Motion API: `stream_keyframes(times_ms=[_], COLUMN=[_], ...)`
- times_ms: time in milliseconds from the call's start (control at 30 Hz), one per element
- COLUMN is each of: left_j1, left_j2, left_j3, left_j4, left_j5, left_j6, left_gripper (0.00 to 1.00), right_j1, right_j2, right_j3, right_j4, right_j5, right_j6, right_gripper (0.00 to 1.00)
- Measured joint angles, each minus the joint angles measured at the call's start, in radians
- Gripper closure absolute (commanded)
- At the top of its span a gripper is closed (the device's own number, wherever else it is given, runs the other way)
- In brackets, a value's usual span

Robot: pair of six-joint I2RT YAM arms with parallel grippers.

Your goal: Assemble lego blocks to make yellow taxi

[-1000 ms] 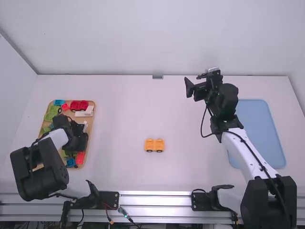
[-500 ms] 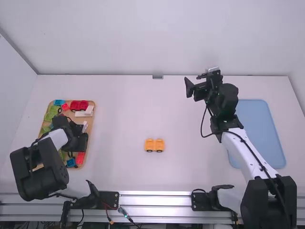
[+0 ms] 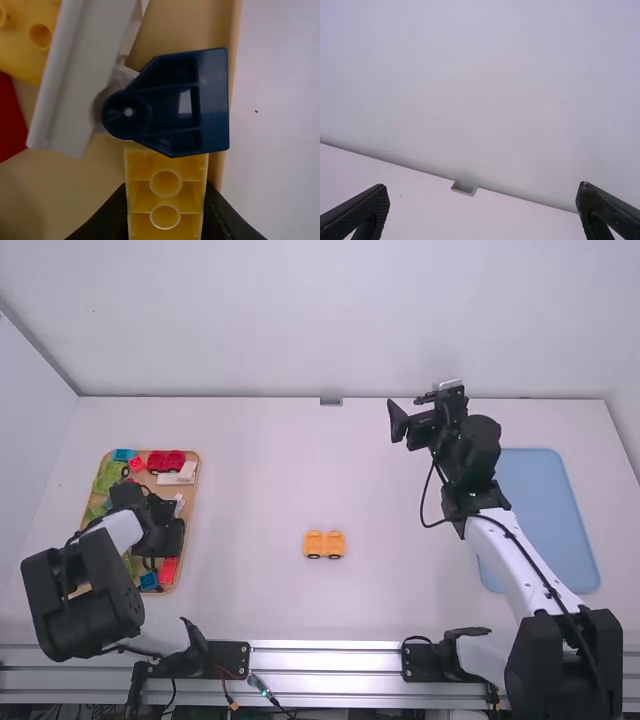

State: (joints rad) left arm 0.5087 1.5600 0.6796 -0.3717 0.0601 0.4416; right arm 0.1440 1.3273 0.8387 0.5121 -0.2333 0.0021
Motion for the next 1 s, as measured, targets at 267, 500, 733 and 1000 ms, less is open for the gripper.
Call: stream_keyframes(times_ms=[267, 500, 733, 1000], left_j1=[0.0, -0.002, -0.069, -0.344], left_j2=[0.0, -0.001, -0.103, -0.188], left_j3=[0.037, 0.167, 0.246, 0.247], left_j4=[-0.07, -0.11, -0.121, 0.128], left_j5=[-0.007, 0.002, 0.109, 0.339], left_j6=[-0.021, -0.064, -0.08, -0.036], left_gripper=[0.89, 0.97, 0.98, 0.92], right_j1=[0.0, 0.0, 0.0, 0.0], right_j2=[0.0, 0.0, 0.006, 0.216], right_j3=[0.0, 0.0, 0.0, 0.017], right_j4=[-0.005, -0.01, 0.008, 0.256], right_j5=[-0.002, -0.013, -0.053, -0.24], right_j6=[0.012, 0.015, 0.028, 0.093], right_gripper=[0.01, 0.01, 0.01, 0.01])
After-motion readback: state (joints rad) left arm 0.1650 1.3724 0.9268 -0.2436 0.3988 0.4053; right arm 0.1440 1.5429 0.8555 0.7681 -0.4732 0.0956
